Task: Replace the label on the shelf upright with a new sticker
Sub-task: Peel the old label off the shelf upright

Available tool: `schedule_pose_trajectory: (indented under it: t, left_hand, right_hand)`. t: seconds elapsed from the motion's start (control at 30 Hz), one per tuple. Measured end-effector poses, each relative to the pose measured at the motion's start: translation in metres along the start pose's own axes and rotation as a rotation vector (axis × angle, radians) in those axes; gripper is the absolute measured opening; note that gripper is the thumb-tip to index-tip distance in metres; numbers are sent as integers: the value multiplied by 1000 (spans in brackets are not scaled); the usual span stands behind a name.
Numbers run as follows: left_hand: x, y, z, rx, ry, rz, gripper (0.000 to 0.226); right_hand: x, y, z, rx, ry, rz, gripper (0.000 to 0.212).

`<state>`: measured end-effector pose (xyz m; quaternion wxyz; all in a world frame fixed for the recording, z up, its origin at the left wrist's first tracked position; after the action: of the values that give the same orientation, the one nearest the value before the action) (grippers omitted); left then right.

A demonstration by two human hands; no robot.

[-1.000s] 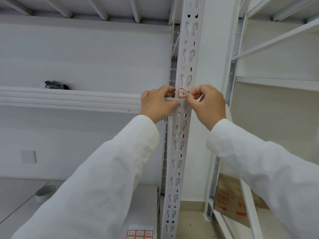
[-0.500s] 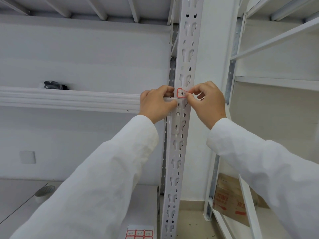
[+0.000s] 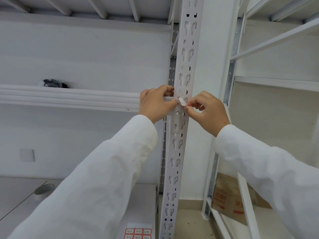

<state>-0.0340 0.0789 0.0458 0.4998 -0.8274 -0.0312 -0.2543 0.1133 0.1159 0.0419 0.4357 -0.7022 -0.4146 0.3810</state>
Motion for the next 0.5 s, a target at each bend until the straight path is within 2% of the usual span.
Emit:
schedule_pose_trajectory:
  t: [0.1,0.17,0.3,0.4,0.5]
  left_hand:
    - [2,3,-1,-4,-47,31,36]
    - [3,9,-3,1,-51,72,39]
    - [-16,55,-25,133,171,88,41]
    - [-92,112,-31,137,142,-131,32]
    - [-188,164,-29,-39,60,-418,22]
  right_hand:
    - [4,-2,-10,55,-78,66,8]
    - [-6,-1,-8,26,-138,61,9]
    - [-42,14,17,-206,-225,11,9]
    - [-65,35,56,-439,-233,26,7]
    - [-90,64,110,-612,-239,18,3]
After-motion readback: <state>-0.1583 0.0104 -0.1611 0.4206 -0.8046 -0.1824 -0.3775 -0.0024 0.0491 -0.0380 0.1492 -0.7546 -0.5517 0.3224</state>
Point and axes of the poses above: each hand's wrist, its own y-axis away from the middle knuckle, its own z-axis out of the palm, x = y × z, the point moved 9 cm from there along -y, towards the middle knuckle, and after that the axes turned 7 degrees about x, right-handed, at the moved point
